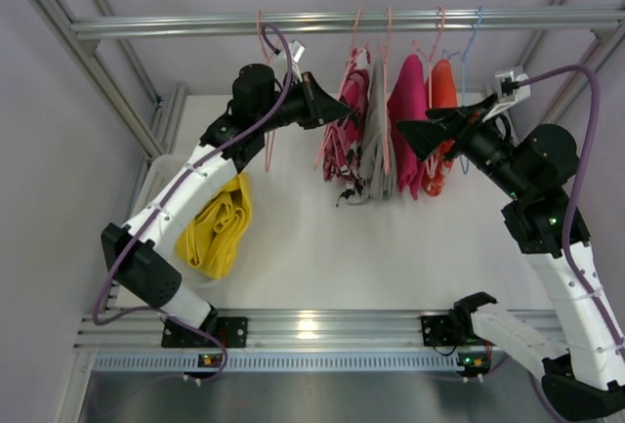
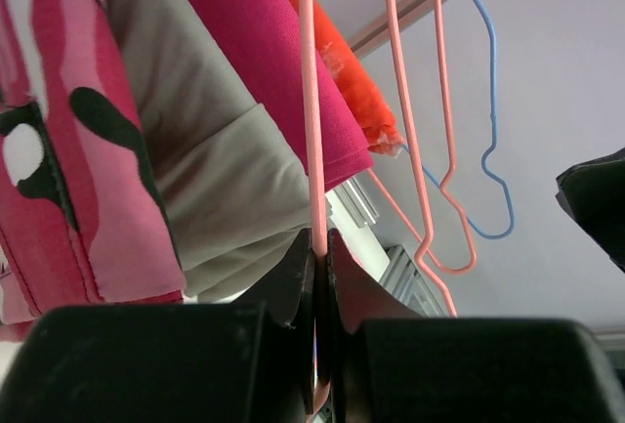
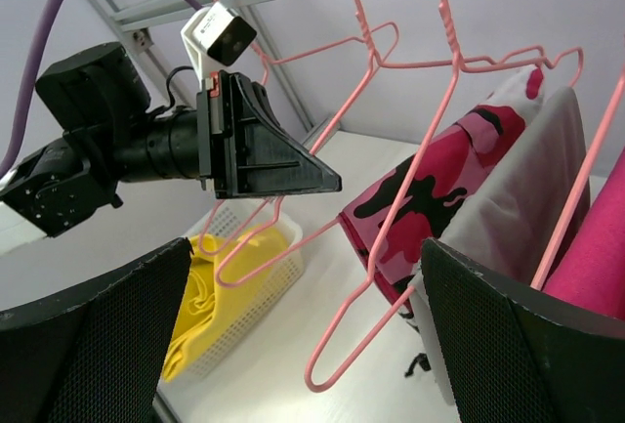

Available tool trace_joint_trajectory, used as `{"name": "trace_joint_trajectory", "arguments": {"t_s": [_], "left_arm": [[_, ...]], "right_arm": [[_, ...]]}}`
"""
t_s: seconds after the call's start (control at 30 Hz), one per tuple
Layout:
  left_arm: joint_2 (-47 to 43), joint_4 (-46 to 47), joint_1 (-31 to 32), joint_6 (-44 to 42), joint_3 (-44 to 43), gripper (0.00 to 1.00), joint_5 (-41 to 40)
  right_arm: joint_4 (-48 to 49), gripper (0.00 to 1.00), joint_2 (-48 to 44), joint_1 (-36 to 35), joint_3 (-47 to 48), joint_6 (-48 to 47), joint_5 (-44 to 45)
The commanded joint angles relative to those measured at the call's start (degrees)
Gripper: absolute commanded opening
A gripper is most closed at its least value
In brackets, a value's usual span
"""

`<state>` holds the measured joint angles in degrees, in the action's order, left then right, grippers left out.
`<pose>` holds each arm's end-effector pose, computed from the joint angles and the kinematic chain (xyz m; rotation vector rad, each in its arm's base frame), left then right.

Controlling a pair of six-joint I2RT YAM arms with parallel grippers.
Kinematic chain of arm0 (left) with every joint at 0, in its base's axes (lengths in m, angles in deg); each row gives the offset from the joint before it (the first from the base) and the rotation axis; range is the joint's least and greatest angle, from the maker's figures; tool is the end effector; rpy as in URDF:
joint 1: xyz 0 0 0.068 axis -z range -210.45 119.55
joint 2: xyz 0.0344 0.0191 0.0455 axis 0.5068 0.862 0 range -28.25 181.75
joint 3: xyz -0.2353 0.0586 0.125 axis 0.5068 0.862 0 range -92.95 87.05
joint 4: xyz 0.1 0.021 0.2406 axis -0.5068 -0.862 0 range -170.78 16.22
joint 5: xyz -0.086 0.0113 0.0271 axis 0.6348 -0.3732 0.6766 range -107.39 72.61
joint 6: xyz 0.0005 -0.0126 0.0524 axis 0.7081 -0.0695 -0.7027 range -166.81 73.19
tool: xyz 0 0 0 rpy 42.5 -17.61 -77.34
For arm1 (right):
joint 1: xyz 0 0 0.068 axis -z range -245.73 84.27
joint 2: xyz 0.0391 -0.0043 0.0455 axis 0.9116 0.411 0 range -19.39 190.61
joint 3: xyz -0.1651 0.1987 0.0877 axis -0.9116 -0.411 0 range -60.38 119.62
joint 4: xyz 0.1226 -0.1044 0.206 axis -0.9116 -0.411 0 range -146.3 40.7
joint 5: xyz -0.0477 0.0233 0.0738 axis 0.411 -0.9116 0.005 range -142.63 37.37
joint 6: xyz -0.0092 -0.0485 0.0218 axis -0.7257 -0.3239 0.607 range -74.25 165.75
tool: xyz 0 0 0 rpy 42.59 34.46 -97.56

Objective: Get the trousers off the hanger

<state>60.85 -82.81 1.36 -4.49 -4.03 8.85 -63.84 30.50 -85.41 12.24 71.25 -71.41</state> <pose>0.3009 -0.2050 0.4329 0.2085 1.8626 -1.3194 0.1462 0.0644 0.4807 -0.2056 1.4816 0.8757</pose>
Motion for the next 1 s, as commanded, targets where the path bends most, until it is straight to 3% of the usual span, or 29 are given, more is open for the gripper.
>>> {"name": "trace_joint_trajectory", "arguments": {"t_s": [0.0, 0.57, 0.77, 0.83, 0.97], "left_arm": [[-6.4, 11.2, 0.3, -3.5, -6.8, 0.0, -0.7], [-15.4, 6.9, 0.3, -8.4, -7.4, 0.0, -9.6], [-18.5, 5.3, 0.3, -8.8, -3.2, 0.0, -10.0], [-20.5, 4.9, 0.3, -9.0, -1.5, 0.0, -10.5], [-22.6, 3.9, 0.4, -9.5, 0.4, 0.0, -10.9]], "right_arm": [[3.0, 0.99, 0.6, 1.0, 1.1, 1.0, -2.4], [12.6, 0.99, 6.3, 0.5, 2.3, 8.2, -10.0], [20.7, 0.83, 9.2, -4.6, 1.5, 13.6, -8.7], [21.8, 0.71, 10.9, -8.7, 2.5, 14.1, -6.0], [23.5, 0.65, 15.0, -14.9, 5.6, 16.0, -2.9]]}}
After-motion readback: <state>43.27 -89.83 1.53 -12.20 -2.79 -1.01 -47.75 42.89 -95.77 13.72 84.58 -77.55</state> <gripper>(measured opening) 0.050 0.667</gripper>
